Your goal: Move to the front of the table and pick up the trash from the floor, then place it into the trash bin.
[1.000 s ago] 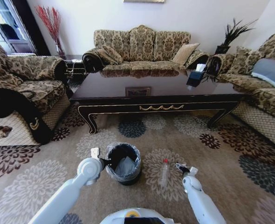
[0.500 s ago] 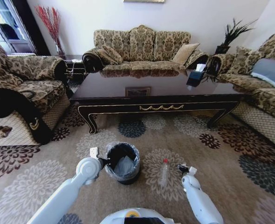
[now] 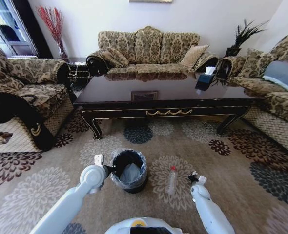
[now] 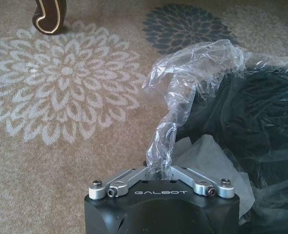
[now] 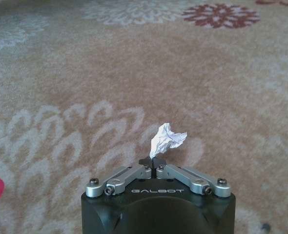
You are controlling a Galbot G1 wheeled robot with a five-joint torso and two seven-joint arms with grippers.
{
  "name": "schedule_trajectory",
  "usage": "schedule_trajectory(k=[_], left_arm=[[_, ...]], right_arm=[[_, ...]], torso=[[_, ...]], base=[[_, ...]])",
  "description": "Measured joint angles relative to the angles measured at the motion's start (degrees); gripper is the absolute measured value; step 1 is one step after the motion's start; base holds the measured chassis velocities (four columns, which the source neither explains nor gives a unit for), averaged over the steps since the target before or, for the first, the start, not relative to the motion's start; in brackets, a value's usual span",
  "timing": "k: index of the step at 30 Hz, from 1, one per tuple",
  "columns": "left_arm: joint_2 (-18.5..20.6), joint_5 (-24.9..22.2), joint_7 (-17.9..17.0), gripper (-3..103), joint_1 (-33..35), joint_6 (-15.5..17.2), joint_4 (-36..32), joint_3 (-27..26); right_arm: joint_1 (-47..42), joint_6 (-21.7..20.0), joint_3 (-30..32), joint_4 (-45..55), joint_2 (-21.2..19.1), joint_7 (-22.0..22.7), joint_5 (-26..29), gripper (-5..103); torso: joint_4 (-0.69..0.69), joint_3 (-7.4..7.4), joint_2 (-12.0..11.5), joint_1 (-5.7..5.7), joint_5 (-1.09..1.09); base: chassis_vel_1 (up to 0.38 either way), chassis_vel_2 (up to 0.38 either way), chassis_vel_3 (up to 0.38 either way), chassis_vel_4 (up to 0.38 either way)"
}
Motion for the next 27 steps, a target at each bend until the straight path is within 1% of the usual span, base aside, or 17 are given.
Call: schedule_trajectory(k=[9, 13, 16, 17, 18, 19, 21, 22, 24, 25, 26, 27], left_arm=[[0.16, 1.18, 0.80, 0, 1.12, -0.16, -0.61, -0.27], [0.18, 1.31, 0.93, 0, 1.59, -0.17, -0.97, -0.32], [0.01, 1.61, 0.95, 0, 1.60, -0.17, -0.96, 0.09], [-0.55, 2.08, 1.06, 0, 1.61, -0.17, -0.60, 0.61], [-0.93, 2.33, 1.07, 0, 1.66, -0.17, -0.42, 0.80], [-0.93, 2.33, 1.07, 0, 1.66, -0.17, -0.42, 0.80], [-1.71, 2.58, 1.07, 0, 1.78, -0.17, -0.26, 1.17], [-2.24, 2.79, 1.12, 0, 1.80, -0.17, -0.13, 1.55], [-2.74, 3.30, 1.08, 0, 1.72, -0.18, 0.16, 2.10], [-2.74, 3.30, 1.08, 0, 1.72, -0.18, 0.16, 2.10], [-2.89, 3.34, 1.08, 0, 1.65, -0.17, 0.23, 2.25], [-3.22, 3.34, 1.08, 0, 1.42, -0.15, 0.38, 2.59]], right_arm=[[-1.18, 1.12, 0.47, 0.51, -0.29, -0.09, -1.47, 0], [-3.14, 1.22, 0.72, 4.10, -0.93, -0.27, -1.61, 0], [-6.15, 1.80, 0.99, 10.42, -1.91, -0.32, -2.26, 0], [-9.13, 1.95, 1.13, 15.48, -2.50, -0.35, -2.26, 0], [-10.87, 1.95, 1.19, 18.54, -2.76, -0.35, -2.17, 0], [-10.87, 1.95, 1.19, 18.54, -2.76, -0.35, -2.17, 0], [-13.61, 1.96, 1.38, 23.44, -3.05, -0.38, -2.18, 0], [-15.98, 1.95, 1.49, 27.72, -3.19, -0.39, -2.30, 0], [-19.08, 1.81, 1.56, 34.70, -3.36, -0.40, -2.38, 0], [-19.08, 1.81, 1.56, 34.70, -3.36, -0.40, -2.38, 0], [-19.93, 1.77, 1.56, 36.79, -3.39, -0.42, -2.44, 0], [-22.13, 1.72, 1.35, 41.69, -3.40, -0.49, -3.11, 0]], torso=[[0.00, 0.00, 0.00, 0.00, -0.01], [0.00, 0.00, 0.00, 0.00, -0.01], [0.00, 0.00, 0.00, 0.00, -0.01], [0.00, 0.00, 0.00, 0.00, -0.04], [-0.03, 0.00, 0.00, 0.00, -0.02], [-0.03, 0.00, 0.00, 0.00, -0.02], [0.00, -0.01, 0.00, 0.00, -0.01], [-0.02, 0.00, 0.00, 0.00, -0.03], [-0.01, -0.01, 0.00, 0.00, 0.00], [-0.01, -0.01, 0.00, 0.00, 0.00], [0.00, -0.01, 0.00, 0.00, -0.01], [0.00, 0.00, 0.00, 0.00, -0.04]], base=[[0.000, 0.000, 0.000, 0.000], [0.000, 0.000, 0.000, 0.000], [0.000, 0.000, 0.000, 0.000], [0.000, 0.000, 0.000, 0.000], [0.000, 0.000, 0.000, 0.000], [0.000, 0.000, 0.000, 0.000], [0.000, 0.000, 0.000, 0.000], [0.000, 0.000, 0.000, 0.000], [0.000, 0.000, 0.000, 0.000], [0.000, 0.000, 0.000, 0.000], [0.000, 0.000, 0.000, 0.000], [0.000, 0.000, 0.000, 0.000]])
